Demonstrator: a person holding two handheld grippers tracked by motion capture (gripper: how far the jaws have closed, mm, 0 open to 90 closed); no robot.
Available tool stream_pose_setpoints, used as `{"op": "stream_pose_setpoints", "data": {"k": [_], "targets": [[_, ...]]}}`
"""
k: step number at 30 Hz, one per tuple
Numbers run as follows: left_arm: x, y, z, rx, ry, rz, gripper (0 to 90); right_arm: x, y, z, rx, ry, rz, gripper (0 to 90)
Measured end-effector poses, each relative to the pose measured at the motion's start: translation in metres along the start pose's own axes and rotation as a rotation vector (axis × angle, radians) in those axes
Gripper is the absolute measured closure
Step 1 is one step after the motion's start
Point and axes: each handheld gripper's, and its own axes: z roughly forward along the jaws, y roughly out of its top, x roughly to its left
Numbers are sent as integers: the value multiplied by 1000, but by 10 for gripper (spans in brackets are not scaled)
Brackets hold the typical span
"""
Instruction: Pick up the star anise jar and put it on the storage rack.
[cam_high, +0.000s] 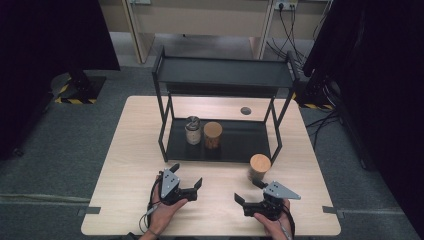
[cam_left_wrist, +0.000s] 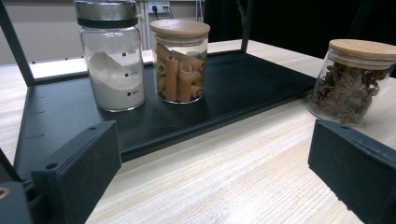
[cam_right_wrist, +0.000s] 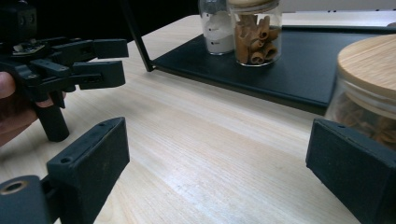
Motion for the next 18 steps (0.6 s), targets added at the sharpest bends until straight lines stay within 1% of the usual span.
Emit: {"op": "stream_pose_setpoints", "data": {"k": [10, 18], "targets": [[0, 0, 0, 0, 0, 1, 21, -3, -1, -7, -12, -29, 15, 64], [0, 0, 0, 0, 0, 0, 21, -4, -2, -12, -19, -58, 18, 63]]}}
